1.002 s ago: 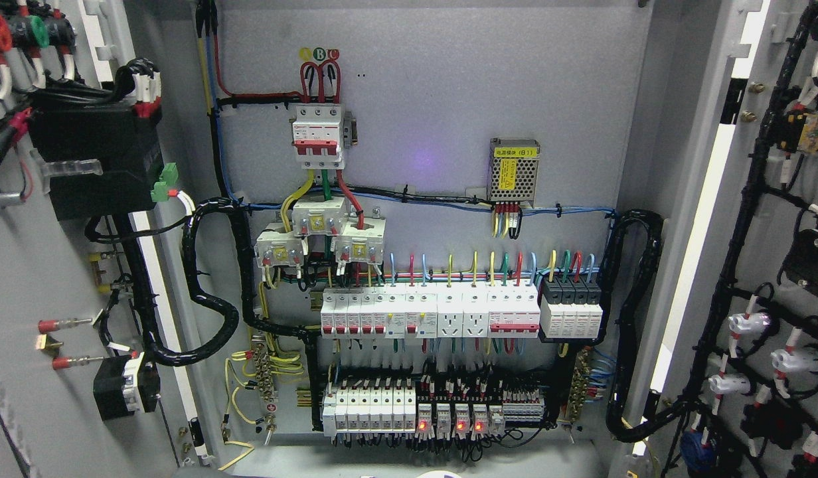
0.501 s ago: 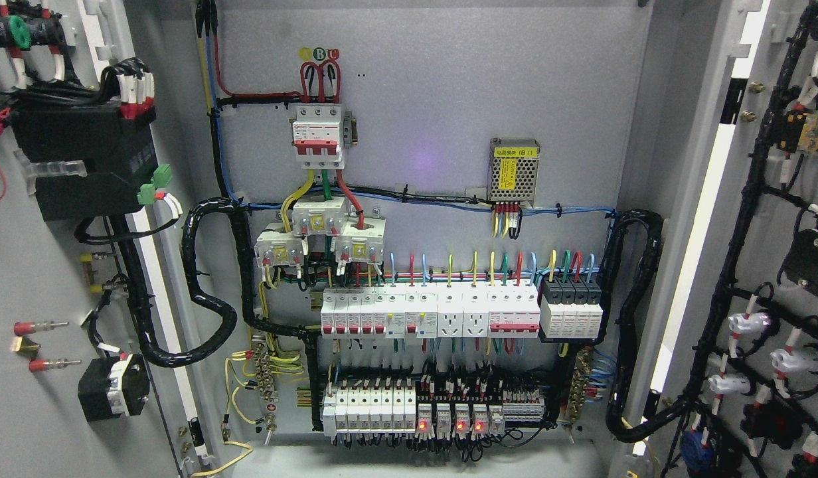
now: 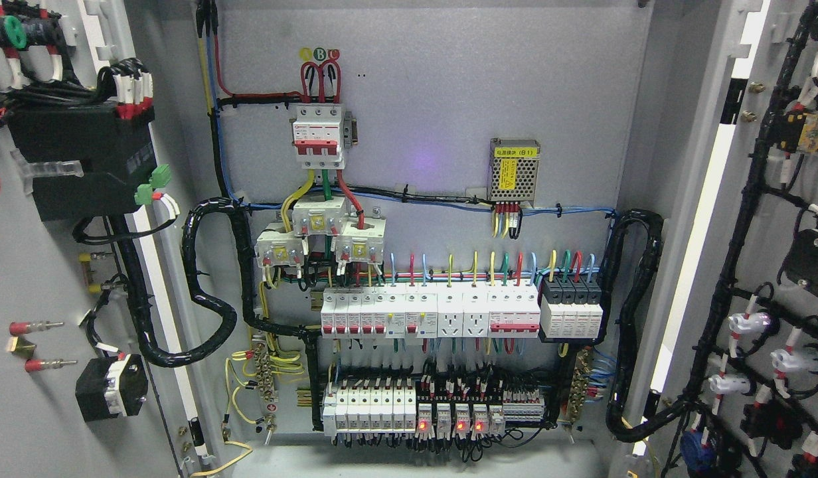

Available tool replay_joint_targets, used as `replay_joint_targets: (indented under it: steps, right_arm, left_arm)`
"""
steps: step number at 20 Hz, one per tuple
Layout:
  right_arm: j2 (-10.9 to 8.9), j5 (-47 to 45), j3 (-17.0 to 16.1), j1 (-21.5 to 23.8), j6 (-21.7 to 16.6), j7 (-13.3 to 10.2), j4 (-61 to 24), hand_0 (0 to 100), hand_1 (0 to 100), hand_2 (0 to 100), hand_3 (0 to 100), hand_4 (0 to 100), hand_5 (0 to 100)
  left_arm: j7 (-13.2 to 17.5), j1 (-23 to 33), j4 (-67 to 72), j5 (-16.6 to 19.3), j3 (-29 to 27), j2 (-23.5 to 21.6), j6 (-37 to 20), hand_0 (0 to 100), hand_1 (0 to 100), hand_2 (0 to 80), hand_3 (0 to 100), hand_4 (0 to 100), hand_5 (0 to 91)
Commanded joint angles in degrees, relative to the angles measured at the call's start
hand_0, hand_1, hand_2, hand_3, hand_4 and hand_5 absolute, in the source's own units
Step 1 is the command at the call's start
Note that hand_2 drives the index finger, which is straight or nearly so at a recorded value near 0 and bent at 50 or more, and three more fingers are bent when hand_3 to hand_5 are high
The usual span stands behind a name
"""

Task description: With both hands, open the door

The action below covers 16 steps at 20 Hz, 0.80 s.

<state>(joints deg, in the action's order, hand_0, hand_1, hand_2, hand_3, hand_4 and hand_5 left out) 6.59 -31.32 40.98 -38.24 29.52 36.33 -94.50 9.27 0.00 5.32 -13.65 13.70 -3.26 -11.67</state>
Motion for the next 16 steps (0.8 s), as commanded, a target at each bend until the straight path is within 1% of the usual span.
replay_joint_targets:
  steps: [1,5,7,8,9,12,14,15,16]
  right_arm:
    - [-5.17,-0.3,-6.3,1.1,-1.9,0.1,0.6,0,0,0,0,0,0]
    - [-10.27,-0.2,-8.7,4.7,-8.8,0.1,-2.3,0,0,0,0,0,0]
    - [-12.38,0.3,-9.0,7.2,-13.1,-0.1,-4.5,0,0,0,0,0,0]
    - [-13.35,0.5,-9.0,7.9,-14.8,-0.6,-5.3,0,0,0,0,0,0]
    - [-13.97,0.5,-9.2,8.5,-16.1,-1.4,-5.9,0,0,0,0,0,0]
    - [-16.95,0.6,-9.9,12.6,-22.6,-5.2,-7.8,0,0,0,0,0,0]
    - [-19.41,0.6,-10.0,15.9,-27.1,-7.6,-9.3,0,0,0,0,0,0]
    - [-20.38,0.5,-10.9,17.2,-28.7,-8.5,-9.9,0,0,0,0,0,0]
    - [-21.08,0.5,-12.4,19.1,-29.5,-8.6,-10.6,0,0,0,0,0,0]
  left_arm:
    - [0.0,1.8,-0.5,0.5,0.3,0.0,-0.4,0,0,0.0,0,0,0.0]
    - [0.1,1.8,-2.3,0.6,0.5,-0.1,-0.6,0,0,0.0,0,0,0.0]
    - [0.0,2.4,-5.3,0.7,0.4,-0.3,-0.5,0,0,0.0,0,0,0.0]
    - [0.0,2.5,-6.6,0.8,0.5,-0.3,-0.5,0,0,0.0,0,0,0.0]
    - [0.0,2.6,-7.3,0.9,0.5,-0.3,-0.4,0,0,0.0,0,0,0.0]
    - [0.0,3.4,-9.7,1.9,0.5,-0.3,-0.4,0,0,0.0,0,0,0.0]
    - [0.0,4.8,-12.8,4.3,0.5,-0.4,-0.4,0,0,0.0,0,0,0.0]
    - [0.0,5.4,-14.4,5.2,0.5,-0.3,-0.4,0,0,0.0,0,0,0.0]
    - [0.0,5.8,-15.9,5.5,0.5,-0.3,-0.4,0,0,0.0,0,0,0.0]
